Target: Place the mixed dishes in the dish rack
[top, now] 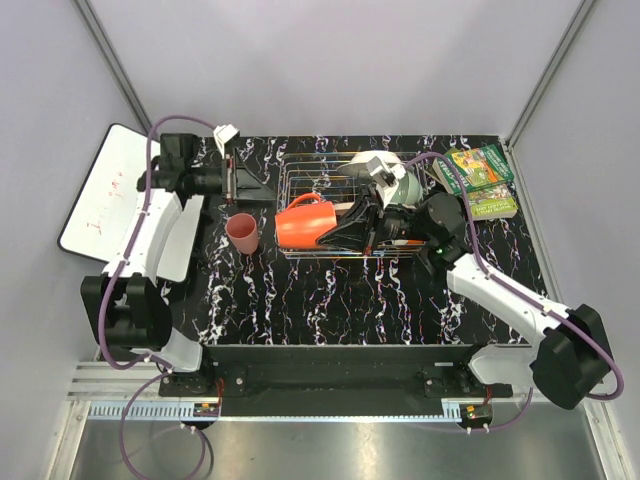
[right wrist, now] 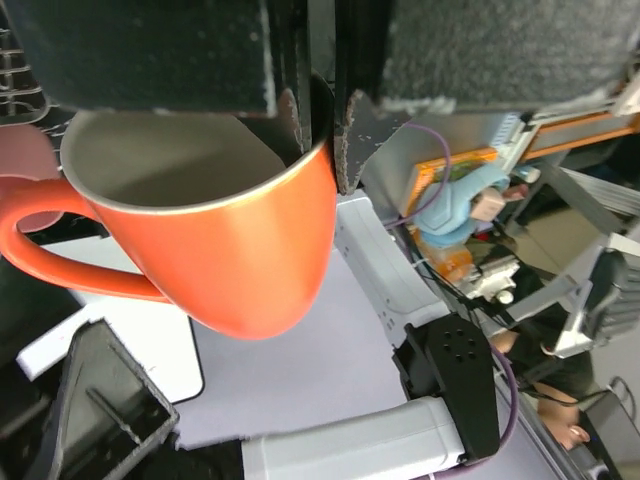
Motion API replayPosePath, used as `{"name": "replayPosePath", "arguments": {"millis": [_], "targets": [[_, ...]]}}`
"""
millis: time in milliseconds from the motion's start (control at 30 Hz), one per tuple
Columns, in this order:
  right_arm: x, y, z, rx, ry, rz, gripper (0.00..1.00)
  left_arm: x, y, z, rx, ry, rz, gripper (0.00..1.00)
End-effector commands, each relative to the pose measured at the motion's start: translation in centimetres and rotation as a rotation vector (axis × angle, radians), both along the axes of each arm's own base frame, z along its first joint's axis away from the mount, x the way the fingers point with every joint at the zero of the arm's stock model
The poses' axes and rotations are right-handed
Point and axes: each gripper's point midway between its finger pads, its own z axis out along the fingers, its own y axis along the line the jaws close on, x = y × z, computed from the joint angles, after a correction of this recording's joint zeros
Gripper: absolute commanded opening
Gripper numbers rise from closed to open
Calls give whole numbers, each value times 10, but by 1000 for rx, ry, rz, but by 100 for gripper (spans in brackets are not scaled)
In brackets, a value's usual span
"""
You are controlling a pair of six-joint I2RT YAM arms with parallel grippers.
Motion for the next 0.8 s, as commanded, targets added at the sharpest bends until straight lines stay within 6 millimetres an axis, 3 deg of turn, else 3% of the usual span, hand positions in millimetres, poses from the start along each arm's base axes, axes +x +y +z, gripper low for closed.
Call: {"name": "replayPosePath", "arguments": {"millis": [0, 133, 300, 767], "targets": [[9, -2, 22, 37, -205, -77, 0, -21, -7, 26, -114, 88, -86, 99], [16, 1, 19, 32, -228, -91, 0, -35, -15, 46, -129, 66, -148, 99], [19, 5, 19, 36, -224, -78, 0, -45, -22, 56, -130, 45, -179, 99], [30, 10, 27, 60, -249, -106, 0, -43, -28, 35, -116, 88, -165, 99]]}}
